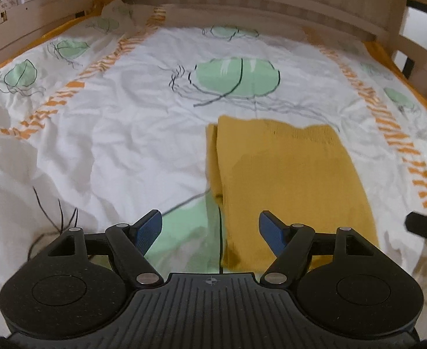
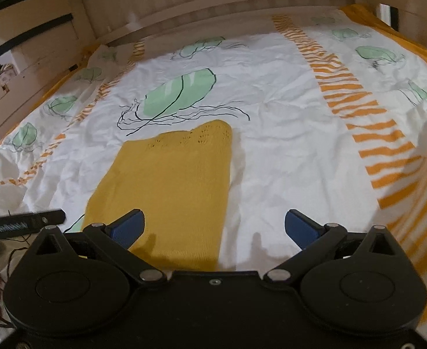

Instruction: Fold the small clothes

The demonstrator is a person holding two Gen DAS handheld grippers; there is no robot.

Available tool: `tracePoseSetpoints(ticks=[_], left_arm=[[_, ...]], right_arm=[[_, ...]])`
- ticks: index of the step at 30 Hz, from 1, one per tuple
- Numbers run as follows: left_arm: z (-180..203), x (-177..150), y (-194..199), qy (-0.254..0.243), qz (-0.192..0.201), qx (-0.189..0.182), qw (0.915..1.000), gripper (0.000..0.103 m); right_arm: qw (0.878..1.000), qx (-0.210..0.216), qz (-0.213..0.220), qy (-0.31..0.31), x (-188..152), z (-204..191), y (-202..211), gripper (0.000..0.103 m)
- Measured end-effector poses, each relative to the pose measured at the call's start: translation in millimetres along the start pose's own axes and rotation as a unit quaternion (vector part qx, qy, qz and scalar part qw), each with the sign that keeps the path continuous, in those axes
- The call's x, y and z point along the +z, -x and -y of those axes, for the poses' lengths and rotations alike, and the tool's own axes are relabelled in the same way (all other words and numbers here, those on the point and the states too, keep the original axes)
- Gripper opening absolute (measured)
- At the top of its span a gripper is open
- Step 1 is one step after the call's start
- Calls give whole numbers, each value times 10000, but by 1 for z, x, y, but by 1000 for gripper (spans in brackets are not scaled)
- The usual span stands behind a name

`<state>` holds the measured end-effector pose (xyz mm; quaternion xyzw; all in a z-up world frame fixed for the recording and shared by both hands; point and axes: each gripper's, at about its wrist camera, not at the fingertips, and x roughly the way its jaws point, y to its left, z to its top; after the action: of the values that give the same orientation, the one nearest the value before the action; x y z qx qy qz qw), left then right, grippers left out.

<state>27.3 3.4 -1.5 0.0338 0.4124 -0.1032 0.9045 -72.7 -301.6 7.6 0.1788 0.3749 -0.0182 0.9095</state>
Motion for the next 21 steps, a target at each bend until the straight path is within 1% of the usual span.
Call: tracePoseSetpoints(ticks=[3, 5, 9, 10, 12, 15, 21], left_arm=[[3, -9, -1, -62, -105, 0, 9999, 72], [5, -14, -1, -114, -180, -1, 9998, 72], [6, -23, -1, -140, -313, -20, 9994, 72], [7, -25, -1, -140, -343, -28, 9993, 72], [7, -28, 0, -136, -378, -25, 9992, 72], [7, -31, 1, -114, -441, -64, 9989, 72], [5, -38, 4, -142, -509, -23, 9986, 72]], right_arm=[[9999, -39, -7, -157, -3, 1, 8, 102], [9999, -120, 6, -118, -7, -1, 11, 102], [9982, -569, 38, 173, -11, -10, 15, 102], [9978, -600, 42, 270, -12, -12, 15, 102], [9981, -468, -19, 413, -14, -15, 15, 102], [9985, -289, -174, 438, -18, -18, 12, 102], [9984, -80, -487, 266, -26, -17, 8, 102]])
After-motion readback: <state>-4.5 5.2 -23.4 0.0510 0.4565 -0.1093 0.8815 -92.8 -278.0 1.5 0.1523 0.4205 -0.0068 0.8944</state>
